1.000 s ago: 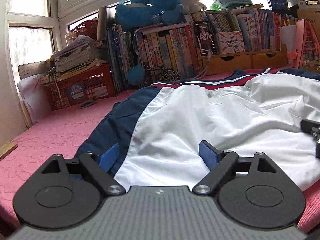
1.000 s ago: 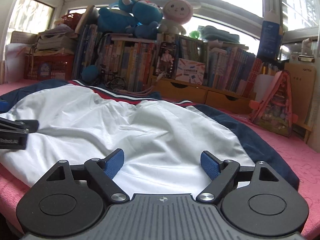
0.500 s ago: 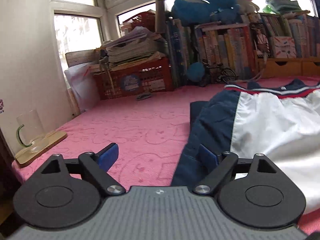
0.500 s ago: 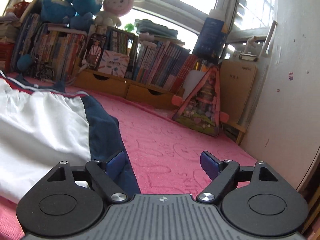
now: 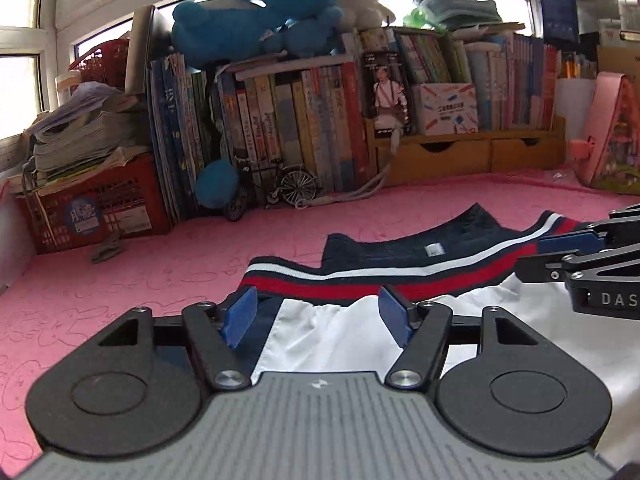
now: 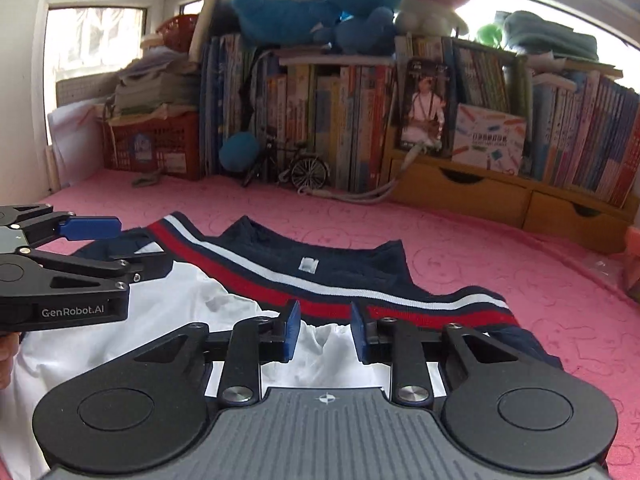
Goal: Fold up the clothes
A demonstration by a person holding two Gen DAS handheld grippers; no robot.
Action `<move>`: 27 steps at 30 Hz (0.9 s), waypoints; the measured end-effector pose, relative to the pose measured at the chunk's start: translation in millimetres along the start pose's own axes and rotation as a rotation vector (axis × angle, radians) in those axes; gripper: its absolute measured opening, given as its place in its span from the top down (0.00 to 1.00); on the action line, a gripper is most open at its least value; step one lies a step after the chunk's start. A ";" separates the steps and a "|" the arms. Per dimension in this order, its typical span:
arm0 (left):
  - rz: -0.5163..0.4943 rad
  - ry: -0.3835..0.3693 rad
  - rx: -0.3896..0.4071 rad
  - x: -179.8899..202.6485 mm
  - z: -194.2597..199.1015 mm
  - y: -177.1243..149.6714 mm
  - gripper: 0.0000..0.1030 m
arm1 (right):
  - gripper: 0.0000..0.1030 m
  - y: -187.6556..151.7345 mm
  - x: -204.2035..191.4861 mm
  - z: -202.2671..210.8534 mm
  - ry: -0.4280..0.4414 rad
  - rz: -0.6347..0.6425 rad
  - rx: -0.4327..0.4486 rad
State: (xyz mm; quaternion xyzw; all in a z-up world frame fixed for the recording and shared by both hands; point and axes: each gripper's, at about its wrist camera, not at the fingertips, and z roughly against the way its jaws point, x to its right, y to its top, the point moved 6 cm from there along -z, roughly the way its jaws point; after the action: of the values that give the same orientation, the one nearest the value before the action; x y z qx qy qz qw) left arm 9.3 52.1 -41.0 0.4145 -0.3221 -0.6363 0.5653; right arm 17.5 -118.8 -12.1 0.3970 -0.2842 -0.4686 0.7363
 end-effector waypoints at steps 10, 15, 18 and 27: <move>0.078 0.021 -0.174 -35.2 -30.7 -27.3 0.14 | 0.68 -30.4 44.0 -11.6 -0.040 -0.109 -0.006; 0.114 0.006 -0.196 -38.9 -34.8 -27.7 0.09 | 0.64 -40.8 76.0 -10.0 0.017 -0.313 0.006; 0.135 -0.006 -0.208 -40.3 -36.9 -26.7 0.06 | 0.71 -48.3 103.3 -14.2 0.080 -0.492 -0.011; 0.150 -0.017 -0.220 -41.6 -38.0 -26.1 0.02 | 0.91 -49.6 110.9 -9.3 -0.145 -0.471 0.018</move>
State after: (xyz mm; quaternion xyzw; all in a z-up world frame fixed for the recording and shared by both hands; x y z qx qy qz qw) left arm 32.1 99.5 -74.2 0.3193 -0.2853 -0.6271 0.6507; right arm 46.2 -229.5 -54.1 0.4243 -0.2399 -0.6519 0.5809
